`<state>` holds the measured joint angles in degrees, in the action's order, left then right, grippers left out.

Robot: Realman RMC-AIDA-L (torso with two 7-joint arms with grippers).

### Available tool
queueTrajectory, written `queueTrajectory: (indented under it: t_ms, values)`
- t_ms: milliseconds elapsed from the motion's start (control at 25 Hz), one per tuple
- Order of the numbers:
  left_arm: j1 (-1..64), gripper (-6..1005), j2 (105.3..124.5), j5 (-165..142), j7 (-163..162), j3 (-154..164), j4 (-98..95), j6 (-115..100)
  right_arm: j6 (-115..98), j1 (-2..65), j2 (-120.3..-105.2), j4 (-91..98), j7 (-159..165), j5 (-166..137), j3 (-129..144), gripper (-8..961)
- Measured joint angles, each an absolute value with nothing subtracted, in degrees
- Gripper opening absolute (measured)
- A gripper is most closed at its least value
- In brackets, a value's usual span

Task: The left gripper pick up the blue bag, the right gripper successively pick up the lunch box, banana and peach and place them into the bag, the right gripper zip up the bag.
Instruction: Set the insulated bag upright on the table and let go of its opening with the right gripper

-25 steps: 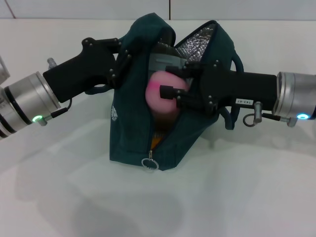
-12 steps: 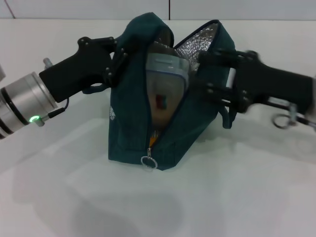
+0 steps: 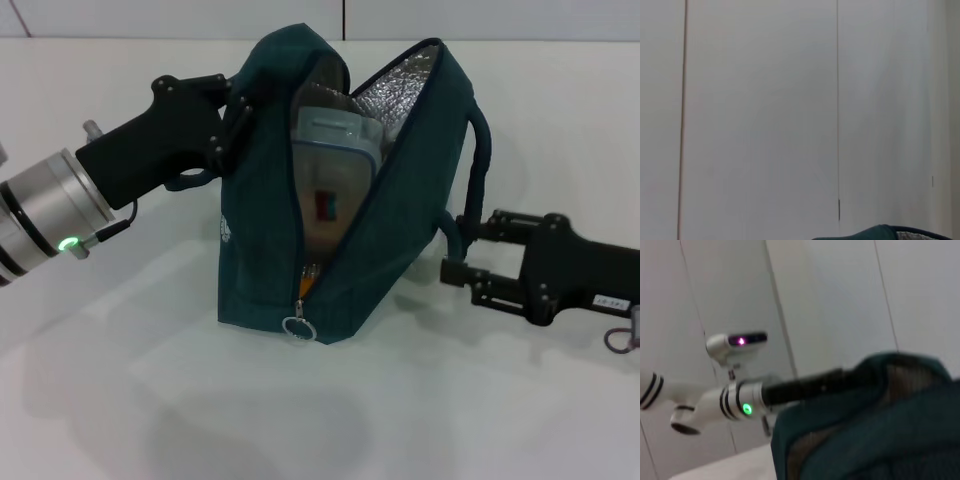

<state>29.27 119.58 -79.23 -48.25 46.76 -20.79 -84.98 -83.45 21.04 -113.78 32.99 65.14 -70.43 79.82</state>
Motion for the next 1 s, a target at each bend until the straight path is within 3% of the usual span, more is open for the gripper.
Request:
queueTrajectory:
  t_ms: [240, 480, 760, 1000]
  values:
    - [29.35, 52, 119.67, -79.22, -48.25, 46.87, -20.54, -84.98, -82.31, 21.81, -114.40, 32.53, 65.15, -72.07, 79.89, 526]
    - [28.82, 52, 119.74, -78.79, -47.75, 46.76, -19.90, -84.98, -82.30, 22.18, -114.98, 32.51, 63.95, -72.43, 79.89, 302]
    - [28.23, 53, 119.80, -77.67, -45.41, 46.76, -17.90, -84.99, -82.92, 21.98, -115.75, 32.12, 58.07, -70.27, 79.88, 176]
    - [26.24, 54, 119.84, -73.68, -43.56, 46.85, -16.11, -85.76, -88.09, 22.50, -114.98, 30.42, 52.86, -66.14, 78.59, 83]
